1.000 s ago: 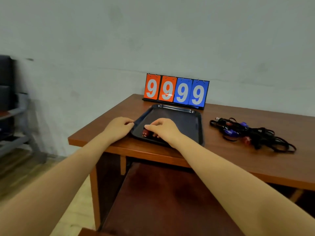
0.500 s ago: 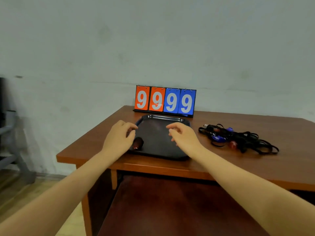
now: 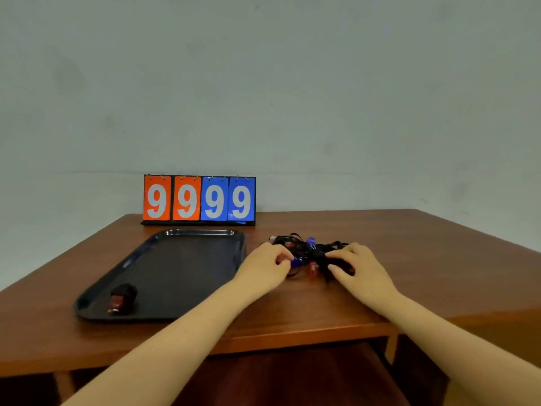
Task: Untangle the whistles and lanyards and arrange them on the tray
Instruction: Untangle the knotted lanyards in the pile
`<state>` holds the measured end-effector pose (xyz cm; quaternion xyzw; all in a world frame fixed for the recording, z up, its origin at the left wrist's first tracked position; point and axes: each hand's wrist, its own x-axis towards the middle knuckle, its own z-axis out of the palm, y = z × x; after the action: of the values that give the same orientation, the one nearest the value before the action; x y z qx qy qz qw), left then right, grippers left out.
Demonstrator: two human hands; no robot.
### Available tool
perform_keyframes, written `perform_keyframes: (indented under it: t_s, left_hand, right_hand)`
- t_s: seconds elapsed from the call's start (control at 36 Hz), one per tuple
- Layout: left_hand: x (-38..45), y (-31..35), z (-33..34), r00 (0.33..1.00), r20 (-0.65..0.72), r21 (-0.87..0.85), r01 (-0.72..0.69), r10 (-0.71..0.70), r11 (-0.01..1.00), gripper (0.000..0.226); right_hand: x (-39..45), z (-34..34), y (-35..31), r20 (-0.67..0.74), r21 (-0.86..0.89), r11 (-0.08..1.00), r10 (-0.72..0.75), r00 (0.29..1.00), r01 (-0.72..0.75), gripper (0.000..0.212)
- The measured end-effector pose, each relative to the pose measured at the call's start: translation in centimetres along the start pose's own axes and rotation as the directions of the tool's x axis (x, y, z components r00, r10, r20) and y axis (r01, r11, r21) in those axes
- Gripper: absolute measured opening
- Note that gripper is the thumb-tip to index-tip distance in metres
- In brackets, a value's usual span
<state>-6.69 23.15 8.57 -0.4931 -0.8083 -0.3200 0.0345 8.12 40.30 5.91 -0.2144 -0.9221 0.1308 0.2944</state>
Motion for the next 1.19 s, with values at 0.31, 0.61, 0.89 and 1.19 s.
perform_keyframes:
  t_s: [0.31,0.61,0.89,1.19]
  left_hand:
    - [3.5,1.6,5.9,0.992,0.055,0.258,-0.126,0.115,0.958,0.05]
    - [7.6,1.1,7.3,0.999,0.041,-0.134,-0.015,0.021,0.991,0.017]
    - [8.5,0.4,5.1,0.916,-0.251,-0.751,0.019,-0.312,0.66,0.027]
    - [8.2,-0.9,5.2,0.889,-0.423,-0.431,-0.028,-0.174,0.902,0.033]
  right_hand:
    - [3.5,0.9,3.6,0.12,0.048,0.993,0.1,0.988,-0.107,0.023]
    - [5.7,1.5,6.2,0.021,0.312,0.884,0.36,0.933,-0.349,0.032]
    - [5.3,0.3,4.5,-0.219,0.433,0.887,0.279,0.935,-0.163,0.026]
    - [9.2,5.1,-0.5,0.032,0.209,0.965,-0.168,0.985,0.158,0.023]
